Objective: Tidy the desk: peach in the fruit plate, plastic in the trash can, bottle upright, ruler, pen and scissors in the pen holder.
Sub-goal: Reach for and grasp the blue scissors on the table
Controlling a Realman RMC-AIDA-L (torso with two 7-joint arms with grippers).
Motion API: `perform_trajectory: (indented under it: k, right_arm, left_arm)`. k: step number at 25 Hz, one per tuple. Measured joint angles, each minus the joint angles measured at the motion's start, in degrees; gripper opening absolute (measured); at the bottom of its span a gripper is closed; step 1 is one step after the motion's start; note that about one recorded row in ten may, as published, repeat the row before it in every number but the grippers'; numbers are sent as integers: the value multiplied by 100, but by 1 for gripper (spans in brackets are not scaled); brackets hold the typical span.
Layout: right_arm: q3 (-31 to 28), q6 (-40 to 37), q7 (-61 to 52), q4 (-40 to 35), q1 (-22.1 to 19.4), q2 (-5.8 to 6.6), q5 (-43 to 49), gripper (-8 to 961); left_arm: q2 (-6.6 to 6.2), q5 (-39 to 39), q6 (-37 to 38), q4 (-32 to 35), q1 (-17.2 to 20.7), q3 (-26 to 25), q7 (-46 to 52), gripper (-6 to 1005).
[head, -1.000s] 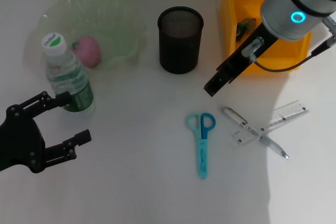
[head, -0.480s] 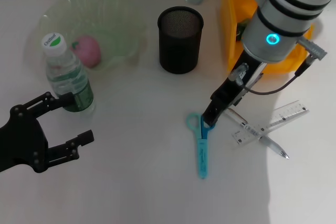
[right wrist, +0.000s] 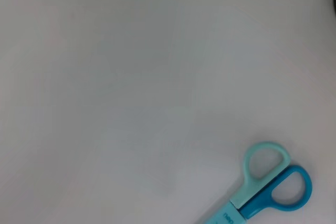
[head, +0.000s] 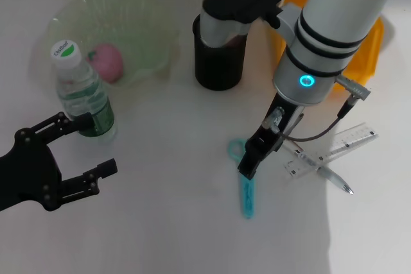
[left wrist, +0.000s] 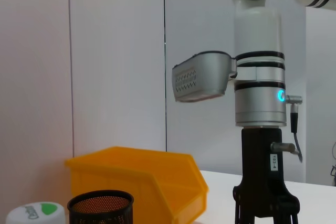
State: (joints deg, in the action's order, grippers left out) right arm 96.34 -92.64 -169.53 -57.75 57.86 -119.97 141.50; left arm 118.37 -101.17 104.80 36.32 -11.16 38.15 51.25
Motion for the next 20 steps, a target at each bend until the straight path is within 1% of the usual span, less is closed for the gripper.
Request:
perform_trajectory:
  k: [2, 8, 17, 20]
  right_arm:
    - [146, 167, 0, 121, 8, 0, -49, 759]
    - [185, 297, -1, 153, -9, 0, -133, 760]
    - [524, 681, 1, 546, 76, 0, -443, 760]
    - [529, 702, 2, 567, 81, 0, -483, 760]
  left_arm:
    - [1, 1, 2, -5, -18, 0, -1, 816]
    - [1, 1, 8, -123, -77, 5, -46, 816]
    - [-5, -12, 5, -143, -106, 45, -75, 816]
    - [-5, -13, 5, -143, -108, 53, -75, 816]
